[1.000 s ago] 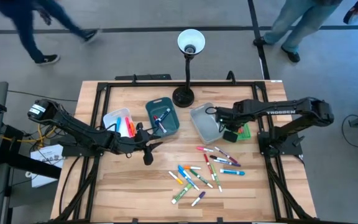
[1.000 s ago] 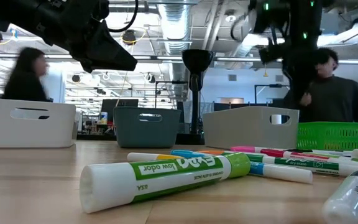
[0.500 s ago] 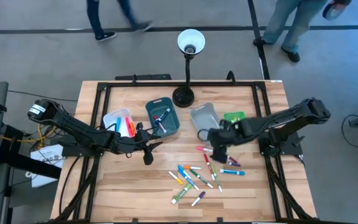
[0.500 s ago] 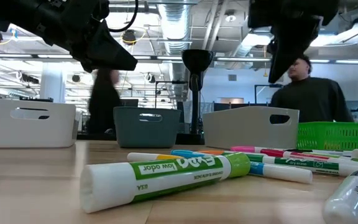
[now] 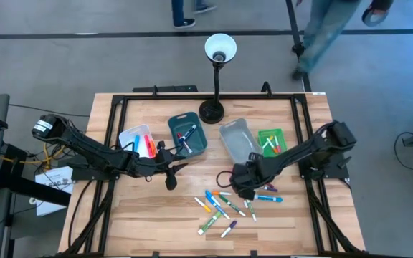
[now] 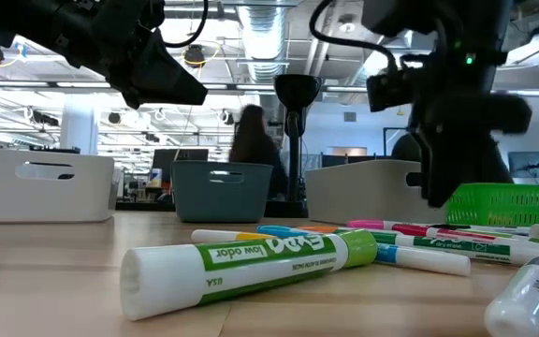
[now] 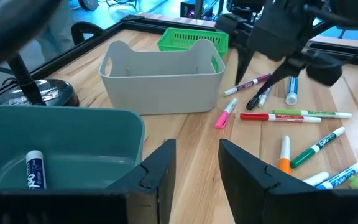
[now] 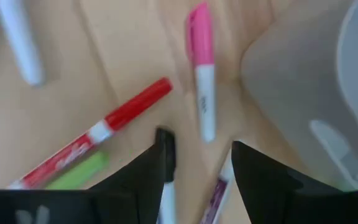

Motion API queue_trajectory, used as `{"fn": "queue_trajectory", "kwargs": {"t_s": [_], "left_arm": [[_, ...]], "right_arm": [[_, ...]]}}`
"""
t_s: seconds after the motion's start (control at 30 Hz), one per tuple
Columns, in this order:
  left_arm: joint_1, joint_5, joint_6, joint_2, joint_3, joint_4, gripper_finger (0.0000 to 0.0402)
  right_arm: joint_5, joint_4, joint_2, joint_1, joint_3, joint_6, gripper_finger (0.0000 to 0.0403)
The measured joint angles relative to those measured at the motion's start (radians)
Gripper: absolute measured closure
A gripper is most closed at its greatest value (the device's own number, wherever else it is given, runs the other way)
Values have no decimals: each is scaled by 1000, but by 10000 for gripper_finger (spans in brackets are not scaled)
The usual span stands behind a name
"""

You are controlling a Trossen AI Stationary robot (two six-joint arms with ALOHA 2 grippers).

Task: Pick & Place Markers
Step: Put the orange highlighter pen into the green bin

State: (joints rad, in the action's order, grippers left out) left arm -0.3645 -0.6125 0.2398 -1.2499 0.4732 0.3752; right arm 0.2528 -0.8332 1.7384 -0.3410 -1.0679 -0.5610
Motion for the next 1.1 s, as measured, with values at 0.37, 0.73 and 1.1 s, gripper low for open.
{"fn": "queue_trajectory", "kwargs": {"t_s": [0.37,0.73,1.1], "left_arm": [[-1,0,9,0,0,0,284],[-4,14,35,0,0,1,284],[-4,15,54,0,0,1,284]], "right_arm": [[130,11,51,-13,0,-7,237],[137,36,101,18,0,-7,221],[98,61,126,29,-3,138,263]]}}
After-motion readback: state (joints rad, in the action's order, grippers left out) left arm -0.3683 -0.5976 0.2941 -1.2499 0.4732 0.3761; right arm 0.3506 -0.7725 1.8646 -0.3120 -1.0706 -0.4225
